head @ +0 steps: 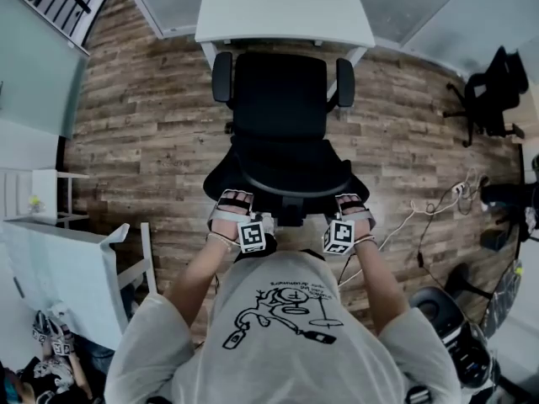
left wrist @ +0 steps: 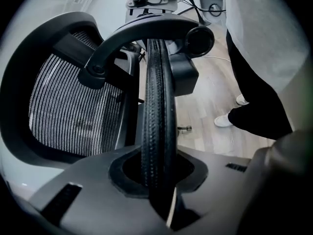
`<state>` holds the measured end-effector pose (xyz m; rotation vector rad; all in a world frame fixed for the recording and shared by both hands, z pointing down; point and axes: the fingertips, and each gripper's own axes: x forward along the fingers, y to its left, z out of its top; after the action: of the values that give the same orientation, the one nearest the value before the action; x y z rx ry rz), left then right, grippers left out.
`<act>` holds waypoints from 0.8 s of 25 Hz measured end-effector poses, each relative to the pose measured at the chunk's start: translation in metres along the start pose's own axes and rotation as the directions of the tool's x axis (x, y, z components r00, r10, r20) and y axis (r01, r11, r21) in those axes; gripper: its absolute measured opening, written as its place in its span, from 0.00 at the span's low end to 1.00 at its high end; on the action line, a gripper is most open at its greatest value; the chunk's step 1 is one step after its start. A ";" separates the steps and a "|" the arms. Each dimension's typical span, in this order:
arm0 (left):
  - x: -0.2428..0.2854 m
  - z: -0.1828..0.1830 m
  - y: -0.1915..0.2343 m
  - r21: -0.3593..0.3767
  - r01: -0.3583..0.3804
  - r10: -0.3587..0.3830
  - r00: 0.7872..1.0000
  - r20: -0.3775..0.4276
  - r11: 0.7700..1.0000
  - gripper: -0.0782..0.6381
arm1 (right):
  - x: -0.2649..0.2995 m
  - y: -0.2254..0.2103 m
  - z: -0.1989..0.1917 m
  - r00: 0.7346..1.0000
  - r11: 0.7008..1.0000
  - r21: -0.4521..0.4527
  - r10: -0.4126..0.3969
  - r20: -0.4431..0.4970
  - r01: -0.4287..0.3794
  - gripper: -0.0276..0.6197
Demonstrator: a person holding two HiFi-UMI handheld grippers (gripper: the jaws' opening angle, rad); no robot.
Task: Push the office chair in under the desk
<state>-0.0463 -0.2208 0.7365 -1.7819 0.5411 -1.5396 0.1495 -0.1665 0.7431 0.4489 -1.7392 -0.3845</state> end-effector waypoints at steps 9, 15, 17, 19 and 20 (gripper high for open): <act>0.028 0.001 0.013 -0.026 0.060 -0.060 0.998 0.015 0.998 0.21 | 0.017 -0.035 -0.007 1.000 1.000 -0.007 -0.011 -0.002 0.011 0.23; 0.047 0.001 0.027 -0.030 0.079 -0.079 0.997 0.023 0.996 0.21 | 0.030 -0.056 -0.013 1.000 1.000 0.002 -0.017 0.001 0.017 0.23; 0.054 -0.002 0.032 -0.026 0.077 -0.076 0.997 0.019 0.997 0.21 | 0.034 -0.064 -0.013 1.000 1.000 -0.004 -0.012 -0.002 0.012 0.23; 0.061 -0.004 0.035 -0.025 0.091 -0.091 0.996 0.016 0.996 0.21 | 0.040 -0.070 -0.015 1.000 1.000 -0.003 -0.006 0.001 0.006 0.23; 0.065 -0.002 0.032 -0.044 0.126 -0.125 0.992 0.027 0.991 0.21 | 0.043 -0.074 -0.016 1.000 1.000 -0.003 -0.003 0.002 0.003 0.23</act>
<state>-0.0310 -0.2887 0.7561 -1.8988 0.4637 -1.5990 0.1633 -0.2521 0.7472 0.4496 -1.7402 -0.3898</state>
